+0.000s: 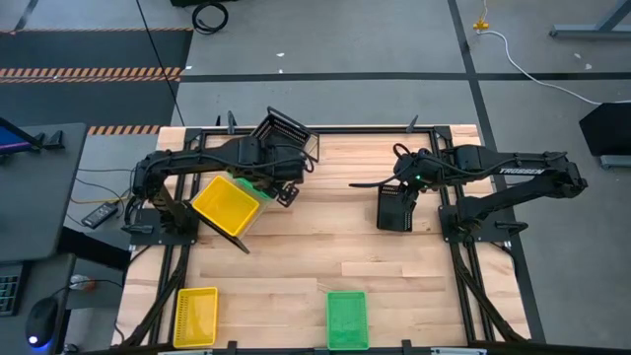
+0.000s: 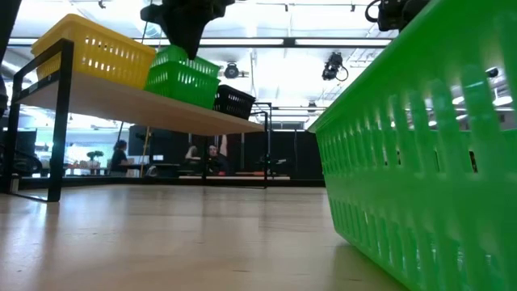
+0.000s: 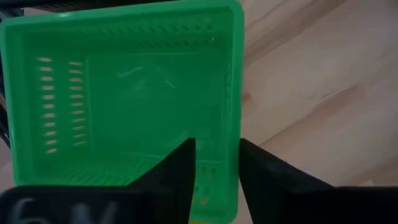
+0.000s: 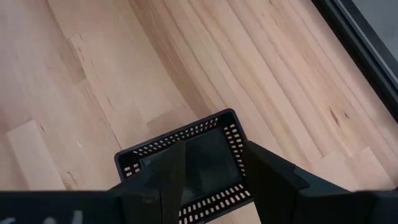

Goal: Stack baskets on shelf by color
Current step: Stack the top green bin on top of the other green bin on the shelf, then stack the black bin on top of the other black bins on the shelf

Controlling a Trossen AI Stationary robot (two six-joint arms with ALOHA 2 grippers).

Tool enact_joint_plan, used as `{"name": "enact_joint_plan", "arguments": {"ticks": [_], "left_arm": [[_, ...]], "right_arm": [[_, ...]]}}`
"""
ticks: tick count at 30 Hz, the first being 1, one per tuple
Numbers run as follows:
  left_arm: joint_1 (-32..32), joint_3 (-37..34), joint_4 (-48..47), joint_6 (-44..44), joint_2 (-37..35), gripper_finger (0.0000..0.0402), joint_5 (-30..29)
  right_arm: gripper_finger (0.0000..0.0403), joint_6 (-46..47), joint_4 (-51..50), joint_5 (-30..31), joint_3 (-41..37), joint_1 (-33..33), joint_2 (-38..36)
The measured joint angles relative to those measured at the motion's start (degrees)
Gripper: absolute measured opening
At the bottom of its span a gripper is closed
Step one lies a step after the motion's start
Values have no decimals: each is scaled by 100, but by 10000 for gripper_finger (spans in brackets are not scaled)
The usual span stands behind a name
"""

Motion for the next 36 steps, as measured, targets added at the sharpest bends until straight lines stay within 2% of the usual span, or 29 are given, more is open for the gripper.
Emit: {"name": "enact_joint_plan", "arguments": {"ticks": [8, 13, 16, 21, 27, 32, 36], "left_arm": [[0, 0, 242, -135, 0, 128, 112], [-2, 8, 455, -112, 0, 128, 175], [-22, 164, 613, 143, 2, 128, 171], [-121, 799, 659, 266, 2, 128, -410], [-219, 1719, 829, 462, -4, 128, -957], [-403, 2231, 1422, 792, -4, 128, -1207], [-501, 2339, 1890, 865, -4, 128, -1308]], "right_arm": [[166, -39, -12, -149, 0, 0, 0], [166, -282, -111, -433, 0, 0, 2], [166, -364, -111, -804, 0, 16, 2], [170, -358, -51, -1147, -190, 188, 4], [190, 107, 513, -1714, -857, 598, 7], [216, 452, 956, -1751, -1383, 1052, 7], [231, 688, 1164, -1752, -1744, 1391, 7]]}}
